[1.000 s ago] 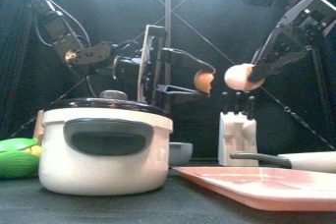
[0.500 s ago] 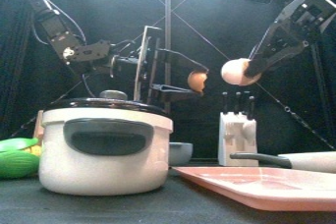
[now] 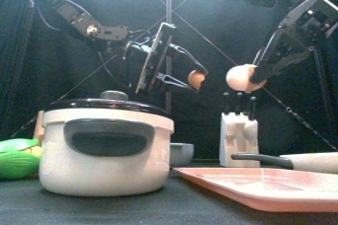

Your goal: Peel half of eggshell and place in bowl

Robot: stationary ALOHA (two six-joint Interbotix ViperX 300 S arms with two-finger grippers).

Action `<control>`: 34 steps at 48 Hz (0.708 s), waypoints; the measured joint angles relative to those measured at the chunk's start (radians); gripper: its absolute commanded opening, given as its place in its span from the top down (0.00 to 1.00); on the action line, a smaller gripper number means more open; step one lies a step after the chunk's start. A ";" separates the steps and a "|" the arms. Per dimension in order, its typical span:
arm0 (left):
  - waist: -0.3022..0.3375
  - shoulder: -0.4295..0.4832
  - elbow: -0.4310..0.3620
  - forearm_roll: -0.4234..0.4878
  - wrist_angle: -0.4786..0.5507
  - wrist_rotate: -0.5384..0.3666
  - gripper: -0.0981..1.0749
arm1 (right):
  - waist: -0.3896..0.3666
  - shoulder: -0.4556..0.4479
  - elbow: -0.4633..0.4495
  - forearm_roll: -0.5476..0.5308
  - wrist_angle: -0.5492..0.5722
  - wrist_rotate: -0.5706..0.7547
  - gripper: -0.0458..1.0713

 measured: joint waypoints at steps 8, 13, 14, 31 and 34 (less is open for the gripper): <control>0.100 -0.044 -0.018 0.083 0.193 0.008 0.42 | -0.005 0.006 0.006 0.006 0.000 0.000 0.39; 0.137 -0.064 -0.034 0.129 0.299 0.008 0.42 | -0.012 0.008 0.009 0.009 0.000 0.000 0.39; 0.140 -0.067 -0.035 0.140 0.318 0.009 0.42 | -0.014 0.008 0.009 0.009 0.002 0.000 0.39; 0.147 -0.074 -0.054 0.342 0.468 0.011 0.41 | -0.034 0.009 0.009 0.014 0.000 0.000 0.39; 0.147 -0.067 -0.057 0.371 0.469 0.017 0.41 | -0.035 0.008 0.009 0.012 0.000 0.000 0.39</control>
